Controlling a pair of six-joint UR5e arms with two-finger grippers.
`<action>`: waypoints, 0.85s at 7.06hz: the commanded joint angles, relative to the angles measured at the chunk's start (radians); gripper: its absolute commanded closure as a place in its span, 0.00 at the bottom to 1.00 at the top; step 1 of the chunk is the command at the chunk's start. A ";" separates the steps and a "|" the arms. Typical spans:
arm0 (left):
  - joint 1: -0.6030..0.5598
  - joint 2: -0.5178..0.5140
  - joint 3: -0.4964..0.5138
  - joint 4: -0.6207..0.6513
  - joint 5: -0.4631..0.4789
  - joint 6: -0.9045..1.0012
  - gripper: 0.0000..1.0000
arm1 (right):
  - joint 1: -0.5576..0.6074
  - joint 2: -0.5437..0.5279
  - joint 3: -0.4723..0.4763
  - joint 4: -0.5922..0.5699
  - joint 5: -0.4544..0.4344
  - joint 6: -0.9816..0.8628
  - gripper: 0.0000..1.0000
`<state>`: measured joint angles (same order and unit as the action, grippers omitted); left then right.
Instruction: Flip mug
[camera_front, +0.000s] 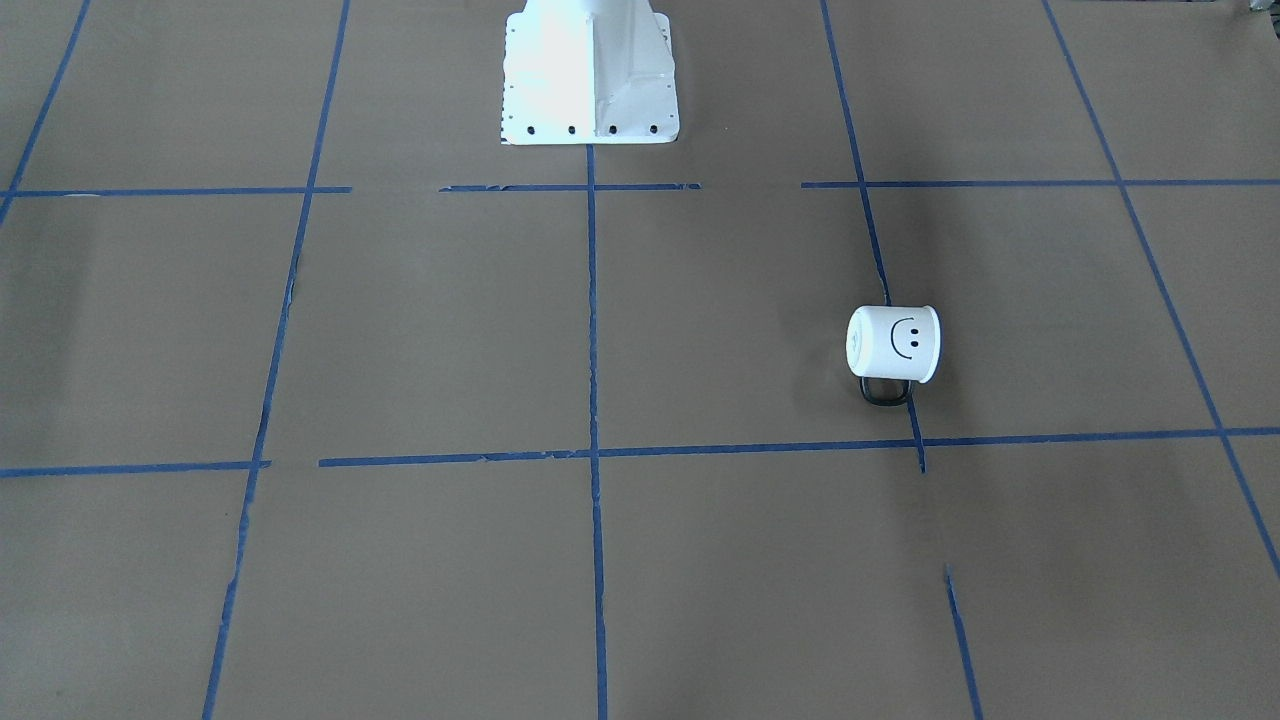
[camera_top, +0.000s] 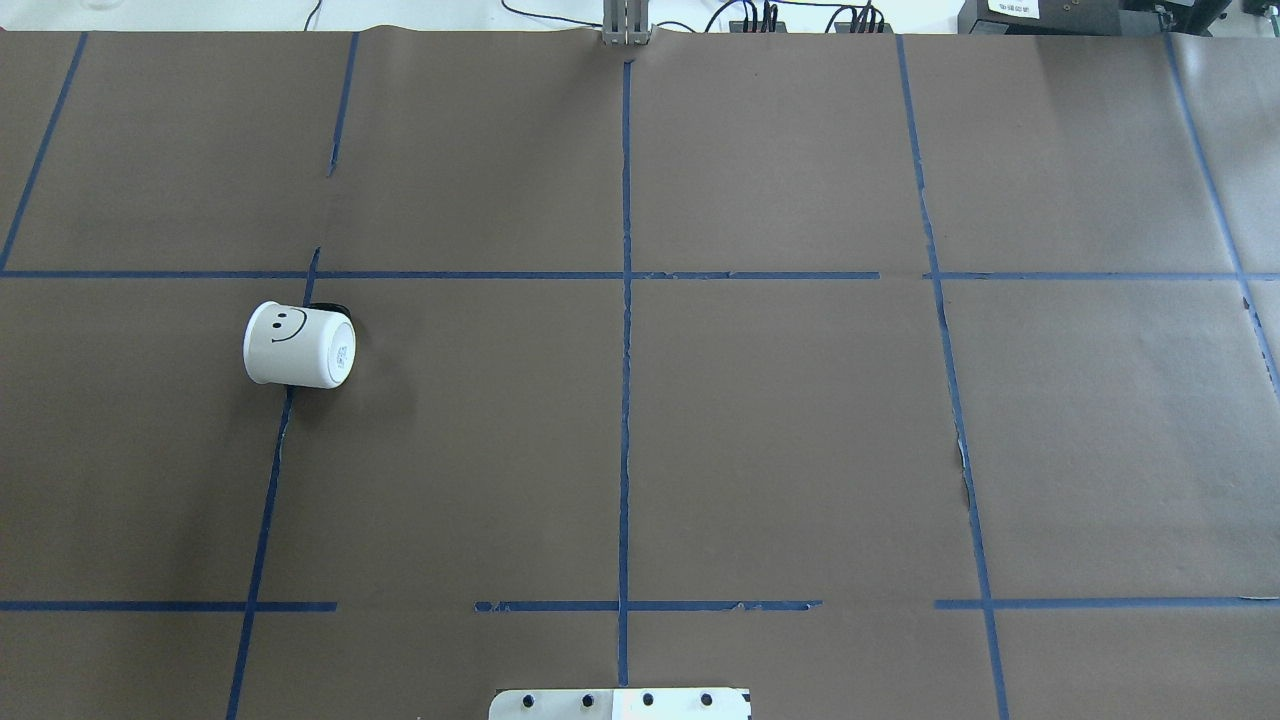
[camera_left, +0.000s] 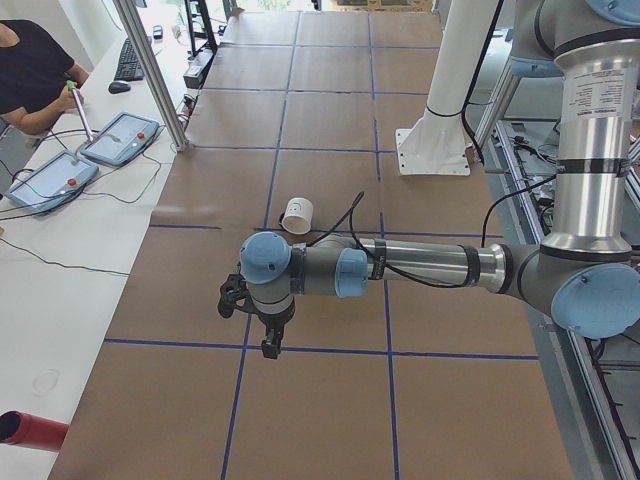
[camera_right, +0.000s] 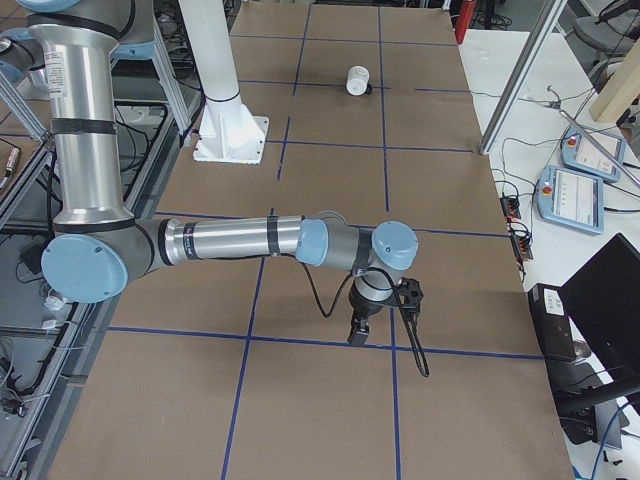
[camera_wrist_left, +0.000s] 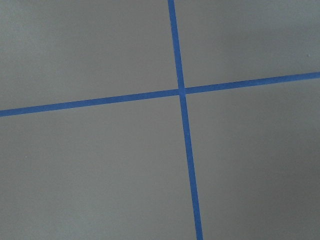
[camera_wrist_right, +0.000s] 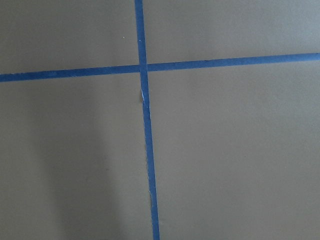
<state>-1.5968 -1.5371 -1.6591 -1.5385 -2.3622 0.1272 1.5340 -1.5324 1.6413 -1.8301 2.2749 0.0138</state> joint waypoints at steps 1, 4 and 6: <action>0.003 -0.008 -0.001 -0.003 0.000 0.000 0.00 | 0.000 0.000 0.002 0.000 0.000 0.000 0.00; 0.011 -0.055 -0.002 -0.107 -0.022 0.005 0.00 | 0.000 0.000 0.000 0.000 0.000 0.000 0.00; 0.102 -0.063 0.050 -0.321 -0.139 -0.106 0.00 | 0.000 0.000 0.000 0.000 0.000 0.000 0.00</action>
<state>-1.5347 -1.5914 -1.6433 -1.7305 -2.4311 0.0985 1.5339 -1.5324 1.6414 -1.8300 2.2749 0.0138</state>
